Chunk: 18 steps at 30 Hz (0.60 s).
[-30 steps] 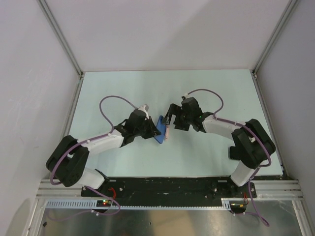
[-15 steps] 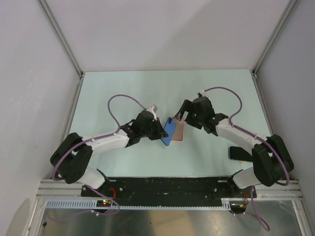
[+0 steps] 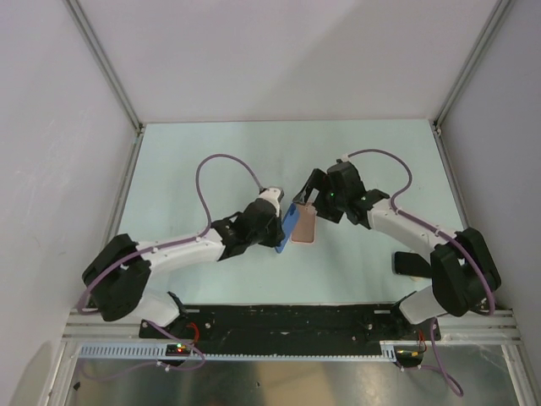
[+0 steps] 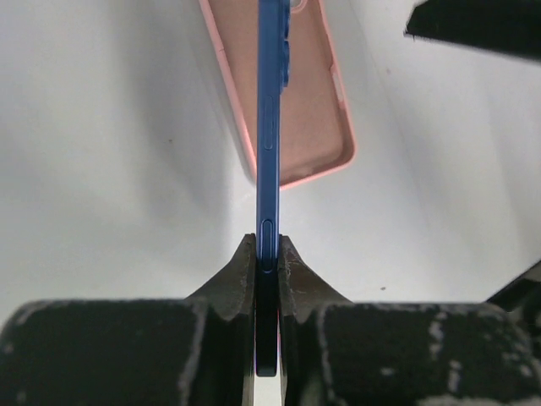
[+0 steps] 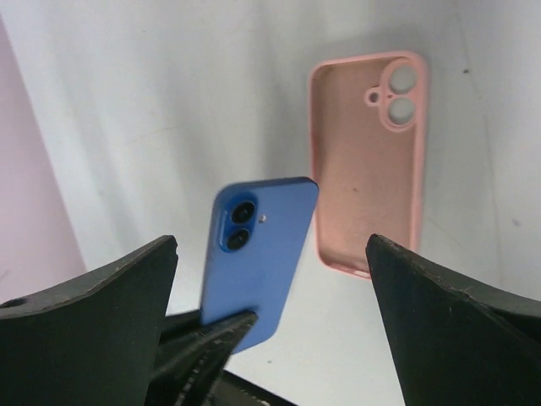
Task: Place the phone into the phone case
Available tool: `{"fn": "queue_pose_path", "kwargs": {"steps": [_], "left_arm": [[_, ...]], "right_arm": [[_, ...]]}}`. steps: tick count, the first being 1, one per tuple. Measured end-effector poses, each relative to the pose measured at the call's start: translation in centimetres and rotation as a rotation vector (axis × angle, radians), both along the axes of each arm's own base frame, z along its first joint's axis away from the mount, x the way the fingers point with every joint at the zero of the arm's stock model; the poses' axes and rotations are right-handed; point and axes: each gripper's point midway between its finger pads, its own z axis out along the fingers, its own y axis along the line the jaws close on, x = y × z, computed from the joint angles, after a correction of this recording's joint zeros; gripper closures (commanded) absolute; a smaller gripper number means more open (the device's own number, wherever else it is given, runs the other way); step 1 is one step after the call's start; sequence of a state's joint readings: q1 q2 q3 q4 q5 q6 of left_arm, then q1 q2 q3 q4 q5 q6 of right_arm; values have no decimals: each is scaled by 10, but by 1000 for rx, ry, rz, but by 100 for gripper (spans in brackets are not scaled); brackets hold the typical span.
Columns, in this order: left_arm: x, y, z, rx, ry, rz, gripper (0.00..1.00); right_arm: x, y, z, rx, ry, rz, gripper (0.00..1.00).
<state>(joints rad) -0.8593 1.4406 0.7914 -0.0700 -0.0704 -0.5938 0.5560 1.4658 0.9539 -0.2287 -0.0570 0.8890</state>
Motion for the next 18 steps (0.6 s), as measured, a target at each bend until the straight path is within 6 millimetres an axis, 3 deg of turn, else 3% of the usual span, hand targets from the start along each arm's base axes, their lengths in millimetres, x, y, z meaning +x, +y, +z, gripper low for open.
{"fn": "queue_pose_path", "kwargs": {"steps": [7,18], "left_arm": [[-3,15,20,176,-216,-52,100],[1,24,54,425,-557,-92,100]], "right_arm": [[7,23,22,106,28,0,5],[-5,45,18,213,159,11,16]]}}
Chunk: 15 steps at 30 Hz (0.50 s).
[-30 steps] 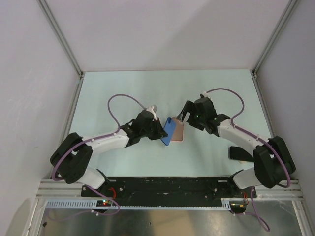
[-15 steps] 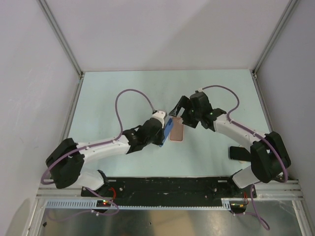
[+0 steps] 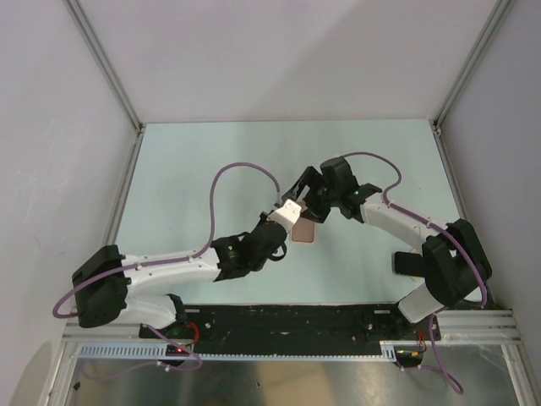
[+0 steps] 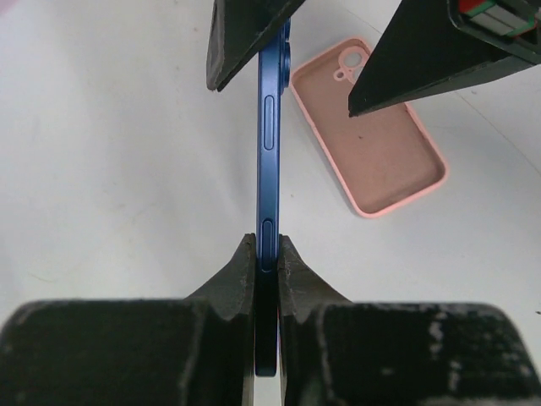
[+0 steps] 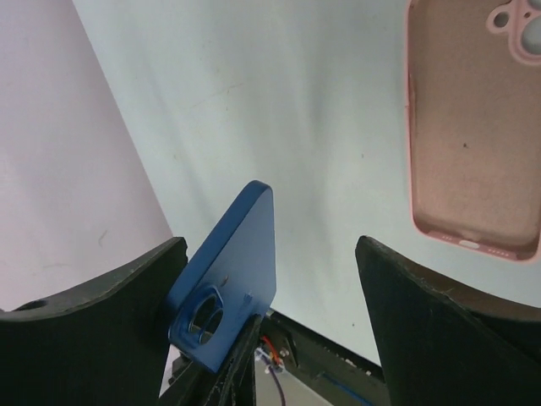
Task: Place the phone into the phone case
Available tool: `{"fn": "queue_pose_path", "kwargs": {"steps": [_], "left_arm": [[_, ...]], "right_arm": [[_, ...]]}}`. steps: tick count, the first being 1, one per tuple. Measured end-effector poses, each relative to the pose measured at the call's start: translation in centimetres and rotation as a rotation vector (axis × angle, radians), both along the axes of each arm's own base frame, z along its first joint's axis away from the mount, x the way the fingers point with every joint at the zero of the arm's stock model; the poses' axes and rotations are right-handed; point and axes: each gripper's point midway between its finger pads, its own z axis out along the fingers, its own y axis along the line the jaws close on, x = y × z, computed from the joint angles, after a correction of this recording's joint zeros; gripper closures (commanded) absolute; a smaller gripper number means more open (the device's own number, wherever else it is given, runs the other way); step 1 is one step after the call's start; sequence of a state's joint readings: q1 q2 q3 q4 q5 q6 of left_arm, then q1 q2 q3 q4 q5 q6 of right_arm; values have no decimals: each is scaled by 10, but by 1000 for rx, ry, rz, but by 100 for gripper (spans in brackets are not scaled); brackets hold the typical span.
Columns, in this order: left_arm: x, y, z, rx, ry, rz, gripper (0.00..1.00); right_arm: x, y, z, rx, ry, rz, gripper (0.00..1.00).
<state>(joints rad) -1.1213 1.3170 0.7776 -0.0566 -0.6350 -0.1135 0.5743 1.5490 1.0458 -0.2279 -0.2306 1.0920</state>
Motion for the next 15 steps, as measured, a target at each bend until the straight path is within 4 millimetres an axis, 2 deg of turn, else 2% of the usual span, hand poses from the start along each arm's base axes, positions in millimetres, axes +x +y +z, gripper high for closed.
{"fn": "queue_pose_path", "kwargs": {"steps": [6,10,15], "left_arm": [[2,3,8,106,-132,-10,98],[6,0,7,181,-193,-8,96],[9,-3,-1,261,-230,-13,90]], "right_arm": [[-5,7,8,47,24,25,28],[-8,10,10,66,42,35,38],[-12,12,11,81,57,48,60]]}}
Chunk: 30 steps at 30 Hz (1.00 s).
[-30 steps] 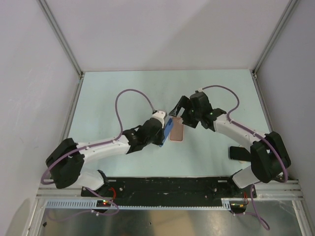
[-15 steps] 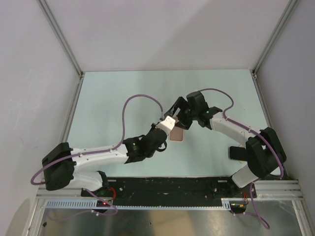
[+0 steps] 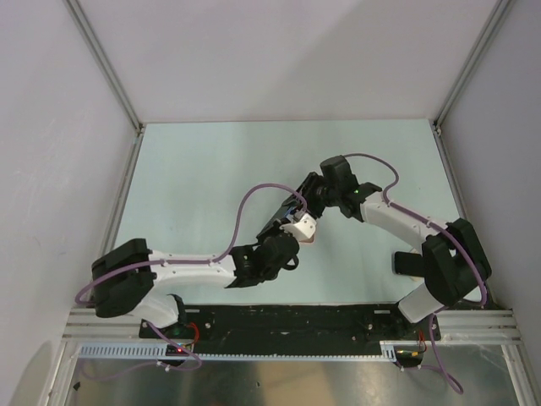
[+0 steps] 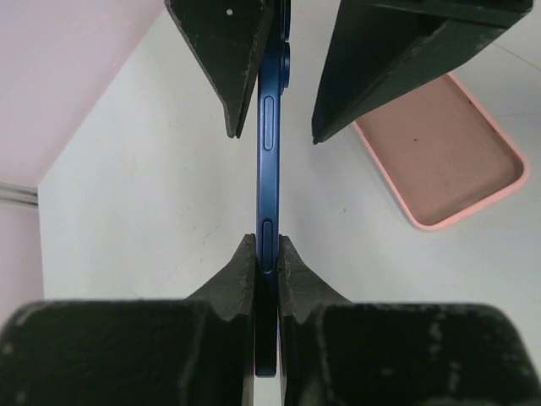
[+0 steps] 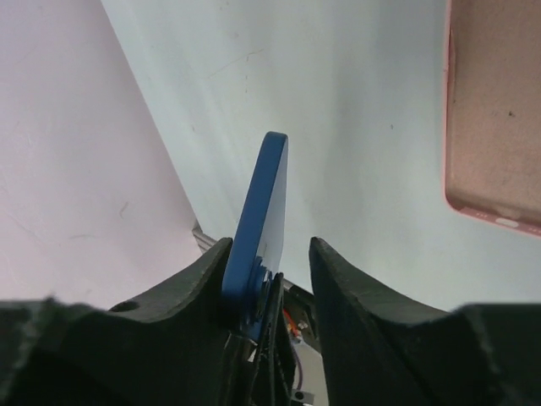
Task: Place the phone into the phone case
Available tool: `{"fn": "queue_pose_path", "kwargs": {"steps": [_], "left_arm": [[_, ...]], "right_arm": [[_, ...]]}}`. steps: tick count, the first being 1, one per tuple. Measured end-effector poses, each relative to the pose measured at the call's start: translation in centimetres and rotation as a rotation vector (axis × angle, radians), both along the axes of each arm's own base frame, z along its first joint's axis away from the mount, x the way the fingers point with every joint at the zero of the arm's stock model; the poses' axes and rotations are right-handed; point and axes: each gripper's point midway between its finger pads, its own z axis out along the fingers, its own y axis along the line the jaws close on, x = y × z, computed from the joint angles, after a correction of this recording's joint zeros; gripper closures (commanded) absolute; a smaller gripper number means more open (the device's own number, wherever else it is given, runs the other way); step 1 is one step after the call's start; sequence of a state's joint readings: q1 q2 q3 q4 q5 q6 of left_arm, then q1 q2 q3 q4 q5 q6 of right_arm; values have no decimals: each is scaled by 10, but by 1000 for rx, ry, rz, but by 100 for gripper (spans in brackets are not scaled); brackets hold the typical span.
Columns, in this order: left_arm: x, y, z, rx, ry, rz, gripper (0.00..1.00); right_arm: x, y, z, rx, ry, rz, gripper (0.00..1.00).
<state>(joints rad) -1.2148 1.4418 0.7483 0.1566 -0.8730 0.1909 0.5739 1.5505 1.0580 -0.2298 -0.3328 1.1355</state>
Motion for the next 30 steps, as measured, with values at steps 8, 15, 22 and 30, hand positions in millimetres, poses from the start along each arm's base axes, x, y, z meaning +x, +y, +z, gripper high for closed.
{"fn": "queue_pose_path", "kwargs": {"steps": [8,15,22,30], "left_arm": [[1,-3,1,20,-20,-13,56],[-2,-13,17,-81,-20,-42,23],[-13,-12,45,-298,62,-80,17],[22,40,68,-874,331,116,20]], "right_arm": [[1,0,-1,24,29,10,99],[10,-11,-15,7,51,5,100],[26,-28,-13,27,30,0,100],[43,-49,-10,83,-61,16,100]]}}
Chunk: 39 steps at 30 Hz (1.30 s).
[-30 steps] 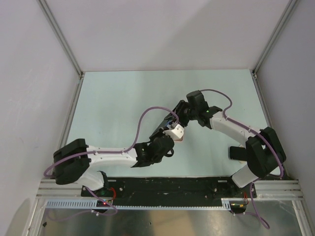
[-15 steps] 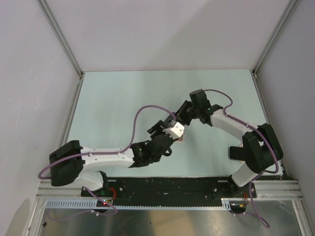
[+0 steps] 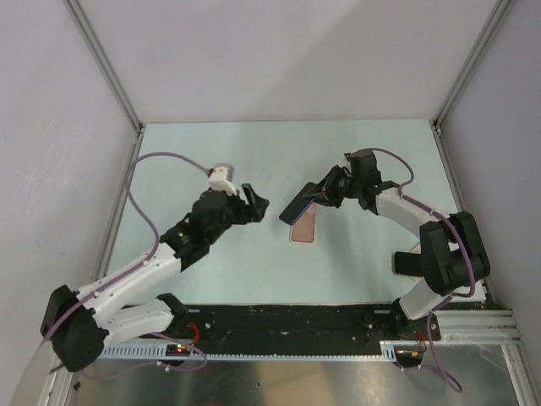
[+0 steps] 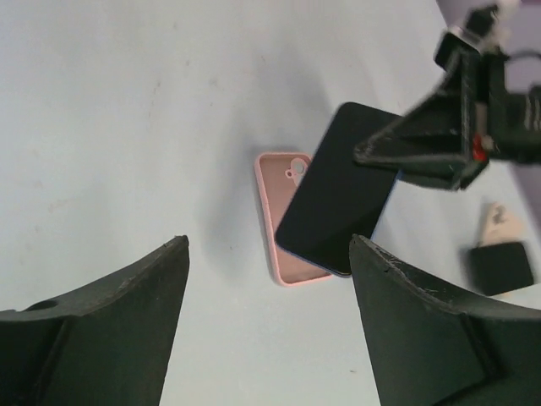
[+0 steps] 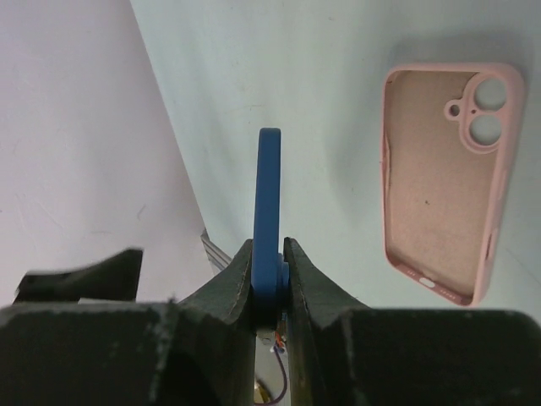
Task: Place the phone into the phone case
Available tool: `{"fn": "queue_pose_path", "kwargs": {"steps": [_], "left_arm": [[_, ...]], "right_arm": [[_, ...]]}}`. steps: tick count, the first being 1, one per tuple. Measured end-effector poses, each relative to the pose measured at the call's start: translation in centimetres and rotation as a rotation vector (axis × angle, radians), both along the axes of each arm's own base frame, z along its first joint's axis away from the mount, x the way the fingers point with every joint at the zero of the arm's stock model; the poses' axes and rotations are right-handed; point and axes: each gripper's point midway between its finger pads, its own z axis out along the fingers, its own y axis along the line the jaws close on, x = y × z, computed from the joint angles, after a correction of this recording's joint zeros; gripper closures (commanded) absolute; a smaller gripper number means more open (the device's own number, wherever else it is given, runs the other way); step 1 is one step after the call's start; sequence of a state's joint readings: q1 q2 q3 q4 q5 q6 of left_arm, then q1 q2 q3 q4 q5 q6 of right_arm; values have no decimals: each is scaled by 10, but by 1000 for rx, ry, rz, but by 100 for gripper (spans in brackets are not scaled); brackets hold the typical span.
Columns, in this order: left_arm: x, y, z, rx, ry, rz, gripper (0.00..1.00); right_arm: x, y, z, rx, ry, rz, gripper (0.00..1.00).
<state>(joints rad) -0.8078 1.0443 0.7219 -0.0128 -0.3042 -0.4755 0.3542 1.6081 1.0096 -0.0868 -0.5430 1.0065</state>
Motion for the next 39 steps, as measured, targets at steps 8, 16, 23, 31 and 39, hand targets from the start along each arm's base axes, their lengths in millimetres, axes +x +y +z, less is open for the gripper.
{"fn": "queue_pose_path", "kwargs": {"steps": [8,16,23,31,39], "left_arm": [[-8,4,-48,-490,429,46,19],[-17,-15,-31,-875,600,28,27],[-12,-21,-3,-1046,610,2,32],[-4,-26,2,-1105,615,-10,46],[1,-28,9,-1138,591,-33,73]], "right_arm": [[-4,-9,8,65,-121,19,100],[2,0,41,165,-281,27,100],[3,14,75,297,-361,28,100],[-8,40,90,429,-358,85,100],[-19,54,83,462,-313,118,100]]}}
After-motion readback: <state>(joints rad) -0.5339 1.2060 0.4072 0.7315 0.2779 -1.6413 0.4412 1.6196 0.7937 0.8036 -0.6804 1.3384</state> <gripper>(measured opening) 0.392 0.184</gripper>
